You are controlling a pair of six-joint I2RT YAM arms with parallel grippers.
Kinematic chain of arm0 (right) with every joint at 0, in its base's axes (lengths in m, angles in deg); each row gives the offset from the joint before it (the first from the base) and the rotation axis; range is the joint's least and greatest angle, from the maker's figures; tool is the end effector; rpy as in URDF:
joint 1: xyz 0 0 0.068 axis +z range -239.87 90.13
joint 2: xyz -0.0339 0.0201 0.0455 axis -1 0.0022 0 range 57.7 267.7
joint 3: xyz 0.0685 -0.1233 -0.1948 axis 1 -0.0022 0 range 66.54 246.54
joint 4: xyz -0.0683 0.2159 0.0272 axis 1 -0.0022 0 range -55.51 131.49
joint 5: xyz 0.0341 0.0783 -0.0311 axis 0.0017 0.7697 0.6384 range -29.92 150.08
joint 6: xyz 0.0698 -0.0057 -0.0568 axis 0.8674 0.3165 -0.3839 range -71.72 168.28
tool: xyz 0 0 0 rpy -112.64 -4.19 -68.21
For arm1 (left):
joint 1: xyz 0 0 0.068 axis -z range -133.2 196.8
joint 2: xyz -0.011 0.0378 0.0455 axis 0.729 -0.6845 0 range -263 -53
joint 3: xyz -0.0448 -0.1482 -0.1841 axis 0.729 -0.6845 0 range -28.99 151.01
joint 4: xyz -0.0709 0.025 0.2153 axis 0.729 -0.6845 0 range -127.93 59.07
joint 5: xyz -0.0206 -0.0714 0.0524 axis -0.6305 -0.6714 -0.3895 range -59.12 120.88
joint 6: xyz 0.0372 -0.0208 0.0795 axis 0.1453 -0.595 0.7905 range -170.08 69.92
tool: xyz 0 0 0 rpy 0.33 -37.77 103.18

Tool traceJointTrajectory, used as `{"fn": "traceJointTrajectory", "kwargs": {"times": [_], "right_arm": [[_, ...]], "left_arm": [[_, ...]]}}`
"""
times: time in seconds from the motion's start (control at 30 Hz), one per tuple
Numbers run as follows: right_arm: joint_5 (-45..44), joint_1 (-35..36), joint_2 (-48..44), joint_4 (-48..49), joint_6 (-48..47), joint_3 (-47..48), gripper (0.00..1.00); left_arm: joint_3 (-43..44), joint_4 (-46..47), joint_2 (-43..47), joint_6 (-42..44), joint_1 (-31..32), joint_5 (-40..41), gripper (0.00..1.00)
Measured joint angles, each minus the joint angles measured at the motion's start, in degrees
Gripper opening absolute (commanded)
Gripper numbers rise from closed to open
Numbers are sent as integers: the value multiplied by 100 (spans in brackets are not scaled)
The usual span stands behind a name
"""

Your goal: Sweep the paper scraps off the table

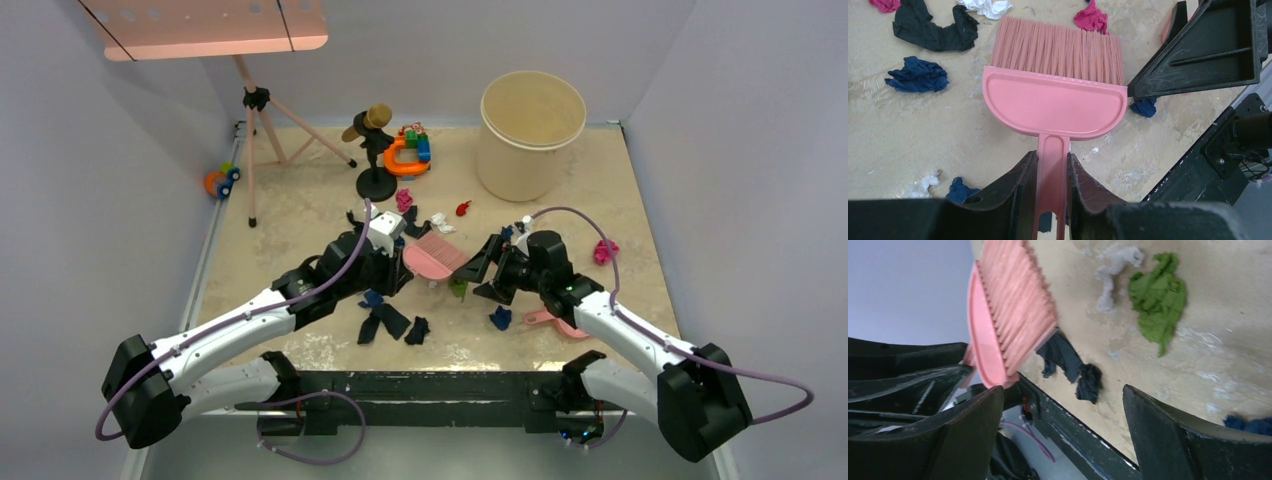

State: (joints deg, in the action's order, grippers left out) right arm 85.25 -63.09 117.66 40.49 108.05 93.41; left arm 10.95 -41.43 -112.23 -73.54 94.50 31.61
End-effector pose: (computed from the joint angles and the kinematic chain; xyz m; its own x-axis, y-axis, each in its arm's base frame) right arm 0.1936 0.1361 0.1668 -0.8760 0.4338 -0.2110 0.0687 0.5451 0.8356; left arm 0.1714 -0.1867 0.2224 -0.5981 0.0658 -0.7987 0.5384 0.7712 -0.3396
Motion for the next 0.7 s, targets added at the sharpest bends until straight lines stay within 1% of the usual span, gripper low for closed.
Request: {"fn": "traceJointTrajectory", "kwargs": {"times": [0.2, 0.47, 0.5, 0.57, 0.63, 0.7], "right_arm": [[157, 13, 15, 667, 260, 2, 92], [251, 55, 164, 1043, 459, 76, 79], [278, 81, 214, 1108, 494, 76, 76], [302, 164, 321, 1226, 568, 85, 66], [317, 247, 402, 1303, 638, 118, 52], [352, 308, 457, 1401, 706, 151, 33]], "left_arm": [[0, 129, 0, -11, 0, -7, 0], [0, 293, 24, -149, 0, -208, 0], [0, 310, 35, -160, 0, -232, 0], [-2, 354, 50, -197, 0, -278, 0], [0, 393, 63, -245, 0, -328, 0], [-2, 417, 66, -260, 0, -358, 0]]}}
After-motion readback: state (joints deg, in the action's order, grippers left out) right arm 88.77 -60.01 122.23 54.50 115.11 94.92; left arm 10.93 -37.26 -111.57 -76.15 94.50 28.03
